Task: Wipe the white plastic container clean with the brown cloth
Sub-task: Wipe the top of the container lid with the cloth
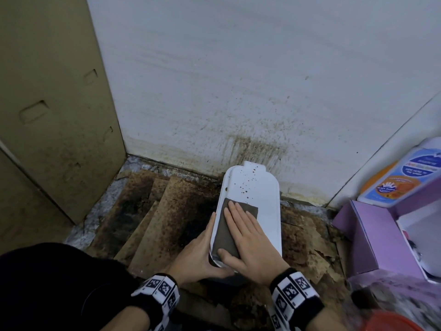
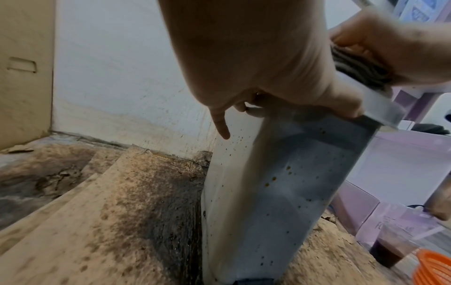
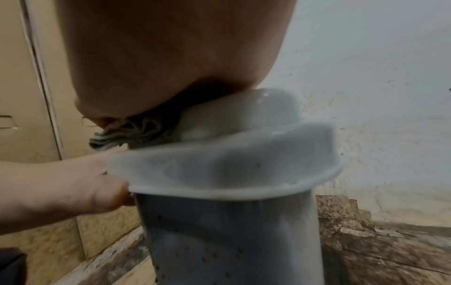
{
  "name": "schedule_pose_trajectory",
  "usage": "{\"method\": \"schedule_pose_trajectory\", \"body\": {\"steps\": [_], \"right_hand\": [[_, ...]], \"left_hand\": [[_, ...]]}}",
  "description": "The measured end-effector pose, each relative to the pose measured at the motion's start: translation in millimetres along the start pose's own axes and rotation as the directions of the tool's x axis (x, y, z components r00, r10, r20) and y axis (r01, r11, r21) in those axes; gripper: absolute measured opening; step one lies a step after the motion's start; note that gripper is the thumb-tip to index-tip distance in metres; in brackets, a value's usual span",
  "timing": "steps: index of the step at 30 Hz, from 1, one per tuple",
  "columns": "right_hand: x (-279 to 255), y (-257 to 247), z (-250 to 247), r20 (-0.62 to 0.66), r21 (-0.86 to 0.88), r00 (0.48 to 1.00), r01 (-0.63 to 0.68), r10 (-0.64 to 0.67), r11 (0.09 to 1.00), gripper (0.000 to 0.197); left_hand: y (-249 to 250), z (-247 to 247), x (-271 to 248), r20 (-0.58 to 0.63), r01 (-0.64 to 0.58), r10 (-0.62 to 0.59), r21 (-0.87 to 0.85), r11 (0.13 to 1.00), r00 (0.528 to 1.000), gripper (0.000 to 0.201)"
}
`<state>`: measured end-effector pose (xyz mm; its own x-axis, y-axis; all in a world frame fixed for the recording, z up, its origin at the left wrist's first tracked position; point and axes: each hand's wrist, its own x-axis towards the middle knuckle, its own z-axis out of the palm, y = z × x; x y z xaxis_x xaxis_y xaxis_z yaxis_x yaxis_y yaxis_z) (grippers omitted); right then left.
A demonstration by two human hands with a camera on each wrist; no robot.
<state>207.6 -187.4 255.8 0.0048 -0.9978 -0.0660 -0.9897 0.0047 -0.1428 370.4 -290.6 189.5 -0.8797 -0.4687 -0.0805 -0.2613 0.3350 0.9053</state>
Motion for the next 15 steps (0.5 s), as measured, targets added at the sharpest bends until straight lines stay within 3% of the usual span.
{"method": "schedule_pose_trajectory", "body": {"steps": [3,6,8,10,12,15], "right_hand": [[-4.1,1.6,-2.1,-0.019,0.061,1.000,-0.006,0.007,0.998,0.080],[-13.4,5.3,-4.1,-0.114,0.207,0.985,-0.102,0.127,0.973,0.072],[-18.9,12.9,-0.6,-0.208,0.296,0.936,-0.215,0.282,0.931,0.067],[-24.3,23.5,6.9,-0.277,0.365,0.859,-0.320,0.430,0.874,0.069],[-28.1,31.1,16.7,-0.285,0.411,0.811,-0.378,0.511,0.830,0.073],[-29.9,32.9,31.0,-0.247,0.509,0.801,-0.371,0.545,0.777,0.077]], "left_hand": [[2.2,-5.7,-1.5,0.056,0.040,-0.044,0.073,0.997,0.997,0.146],[16.5,-13.7,-6.1,0.052,0.190,-0.213,0.285,0.940,0.976,0.159],[25.1,-21.2,-8.9,-0.014,0.323,-0.339,0.339,0.883,0.941,0.162],[26.4,-26.2,-9.7,-0.024,0.369,-0.380,0.300,0.880,0.925,0.153],[27.2,-26.3,-9.1,-0.102,0.303,-0.286,0.232,0.925,0.953,0.137],[39.4,-12.2,-3.6,-0.321,0.086,-0.022,0.188,0.978,0.947,0.086]]}}
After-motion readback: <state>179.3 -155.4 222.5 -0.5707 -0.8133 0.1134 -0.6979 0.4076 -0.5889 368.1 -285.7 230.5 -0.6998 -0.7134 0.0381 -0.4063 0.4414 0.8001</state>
